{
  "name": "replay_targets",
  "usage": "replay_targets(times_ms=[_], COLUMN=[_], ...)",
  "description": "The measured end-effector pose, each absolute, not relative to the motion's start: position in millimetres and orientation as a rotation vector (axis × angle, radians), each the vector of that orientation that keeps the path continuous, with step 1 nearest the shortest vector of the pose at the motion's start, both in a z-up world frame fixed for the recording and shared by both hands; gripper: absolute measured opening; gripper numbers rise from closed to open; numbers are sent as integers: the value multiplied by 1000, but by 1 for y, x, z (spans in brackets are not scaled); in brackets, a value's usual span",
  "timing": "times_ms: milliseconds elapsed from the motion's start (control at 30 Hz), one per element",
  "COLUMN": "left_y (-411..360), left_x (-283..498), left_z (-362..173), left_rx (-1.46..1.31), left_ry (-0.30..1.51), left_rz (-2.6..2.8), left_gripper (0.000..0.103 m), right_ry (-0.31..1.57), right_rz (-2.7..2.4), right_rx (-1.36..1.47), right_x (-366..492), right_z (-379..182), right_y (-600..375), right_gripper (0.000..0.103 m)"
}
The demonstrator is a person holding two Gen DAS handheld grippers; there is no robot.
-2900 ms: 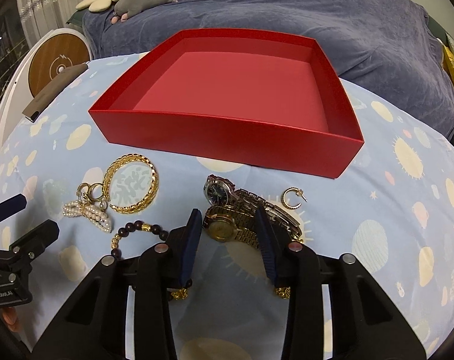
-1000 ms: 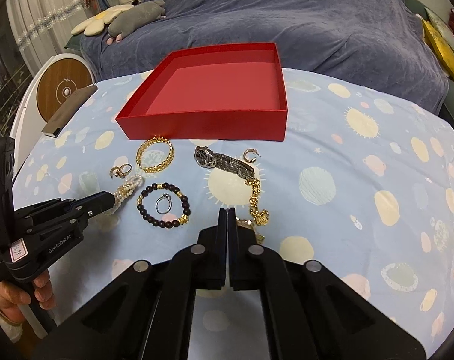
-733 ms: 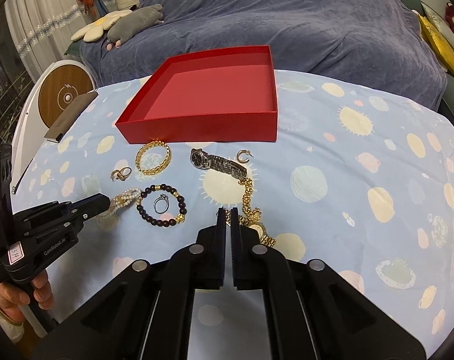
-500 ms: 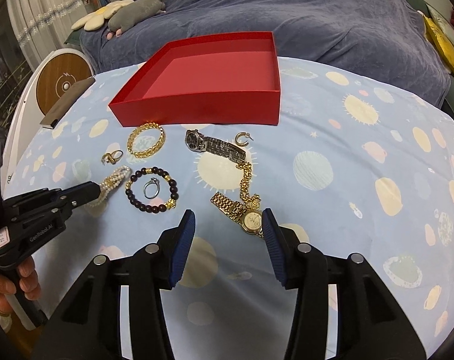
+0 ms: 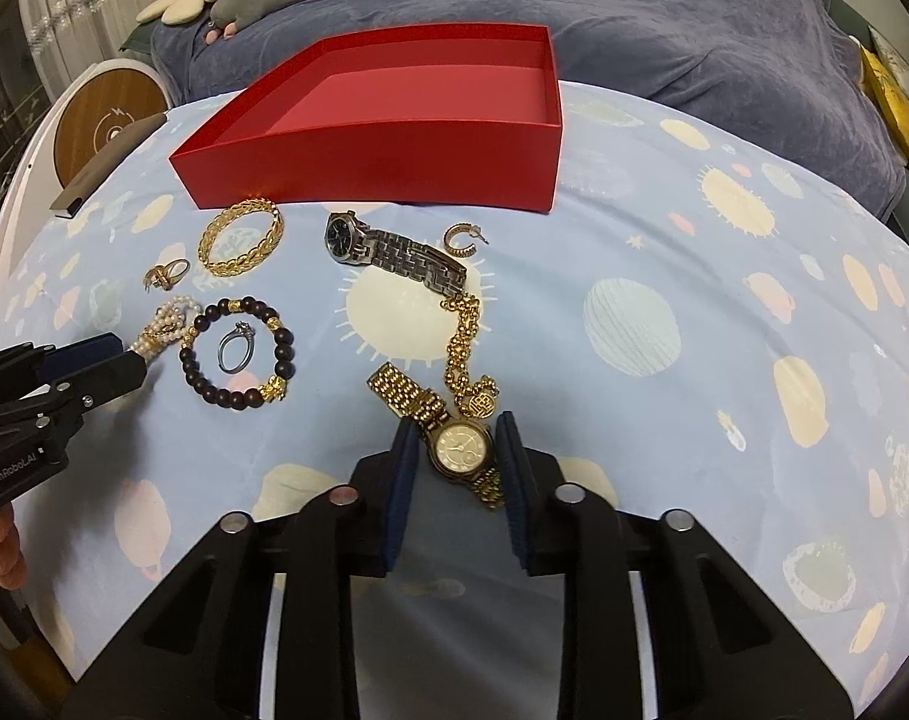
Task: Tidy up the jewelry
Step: 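Carry both items into the red box and open both tools to release them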
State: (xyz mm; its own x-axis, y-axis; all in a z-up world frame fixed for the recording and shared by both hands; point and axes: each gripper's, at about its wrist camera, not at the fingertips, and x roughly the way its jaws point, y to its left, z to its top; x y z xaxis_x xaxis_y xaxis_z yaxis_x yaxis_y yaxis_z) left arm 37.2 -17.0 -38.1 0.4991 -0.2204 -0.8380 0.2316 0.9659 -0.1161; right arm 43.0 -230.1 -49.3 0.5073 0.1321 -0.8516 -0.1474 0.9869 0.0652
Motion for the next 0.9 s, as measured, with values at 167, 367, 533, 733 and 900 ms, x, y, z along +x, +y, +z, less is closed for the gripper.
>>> replay_targets(times_ms=[167, 367, 533, 733, 900], left_y=[-24, -31, -32, -29, -28], left_x=[40, 45, 44, 40, 41], left_z=[-44, -46, -44, -26, 3], left_rx=[48, 77, 56, 11, -48], left_ry=[1005, 979, 990, 970, 927], left_rz=[-285, -281, -298, -322, -350], left_gripper=[39, 18, 10, 10, 10], right_ry=[1049, 1045, 1022, 982, 927], right_rz=[172, 187, 201, 207, 206], right_rx=[-2, 39, 44, 56, 85], right_x=[38, 32, 28, 23, 27], right_z=[-47, -35, -23, -3, 24], right_y=[-229, -229, -227, -231, -232], right_gripper=[22, 22, 22, 22, 22])
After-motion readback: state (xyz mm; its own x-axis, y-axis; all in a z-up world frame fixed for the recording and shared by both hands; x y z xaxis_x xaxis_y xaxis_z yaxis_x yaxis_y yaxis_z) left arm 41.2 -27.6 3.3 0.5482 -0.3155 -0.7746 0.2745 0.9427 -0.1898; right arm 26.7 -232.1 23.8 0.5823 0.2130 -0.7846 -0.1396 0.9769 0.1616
